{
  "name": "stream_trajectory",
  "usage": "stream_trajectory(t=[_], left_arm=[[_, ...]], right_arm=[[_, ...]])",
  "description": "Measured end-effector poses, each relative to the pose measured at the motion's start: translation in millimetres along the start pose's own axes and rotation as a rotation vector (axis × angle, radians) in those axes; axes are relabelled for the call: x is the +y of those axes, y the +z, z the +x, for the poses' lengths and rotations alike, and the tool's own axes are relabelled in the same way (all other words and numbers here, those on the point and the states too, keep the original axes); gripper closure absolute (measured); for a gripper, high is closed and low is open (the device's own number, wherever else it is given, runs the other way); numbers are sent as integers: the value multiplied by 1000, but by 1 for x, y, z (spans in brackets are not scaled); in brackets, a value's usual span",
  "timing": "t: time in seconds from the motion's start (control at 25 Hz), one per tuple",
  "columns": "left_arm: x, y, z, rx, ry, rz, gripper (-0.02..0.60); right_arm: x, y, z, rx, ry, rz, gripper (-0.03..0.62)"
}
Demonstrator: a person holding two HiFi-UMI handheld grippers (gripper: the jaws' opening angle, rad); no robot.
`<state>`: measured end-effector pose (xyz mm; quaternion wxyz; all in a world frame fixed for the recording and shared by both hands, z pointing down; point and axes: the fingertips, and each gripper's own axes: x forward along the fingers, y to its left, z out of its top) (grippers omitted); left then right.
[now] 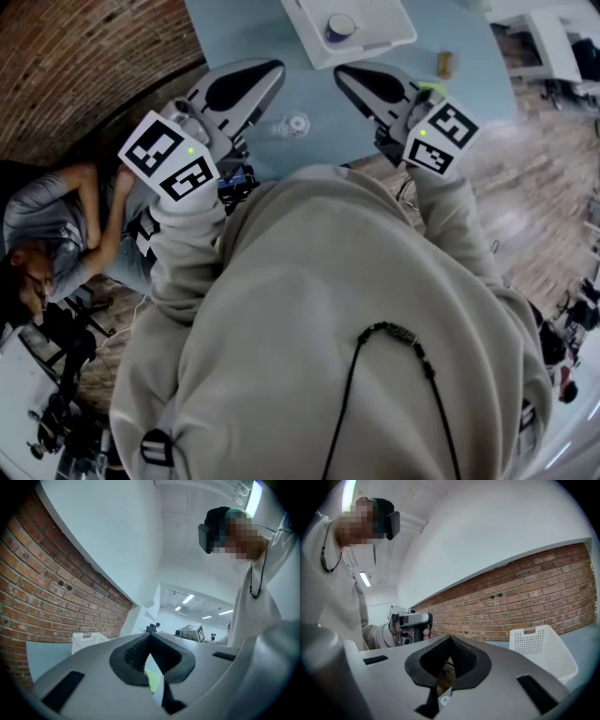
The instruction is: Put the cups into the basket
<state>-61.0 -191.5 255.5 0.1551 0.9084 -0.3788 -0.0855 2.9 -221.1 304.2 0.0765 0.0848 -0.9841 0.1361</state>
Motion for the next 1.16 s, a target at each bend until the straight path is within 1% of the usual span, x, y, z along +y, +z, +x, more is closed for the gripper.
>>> stream_trajectory(t=[0.16, 0.28, 0.56, 0.88, 1.16], left_arm=[[0, -6, 1, 19, 21, 27, 583], [0, -5, 0, 17, 25, 23, 584], [7, -5, -5, -3, 37, -2, 583], [7, -8, -2, 9, 34, -9, 583], [10, -6, -3, 13, 39, -12, 583]], right_arm=[[-1, 11, -8, -46, -4, -1, 582], [-1, 11, -7, -33, -11, -12, 583], [-1, 3, -3, -11, 7, -9, 583], [1, -2, 2, 14, 21, -23, 583], [-2, 0, 3, 19, 28, -8, 583]])
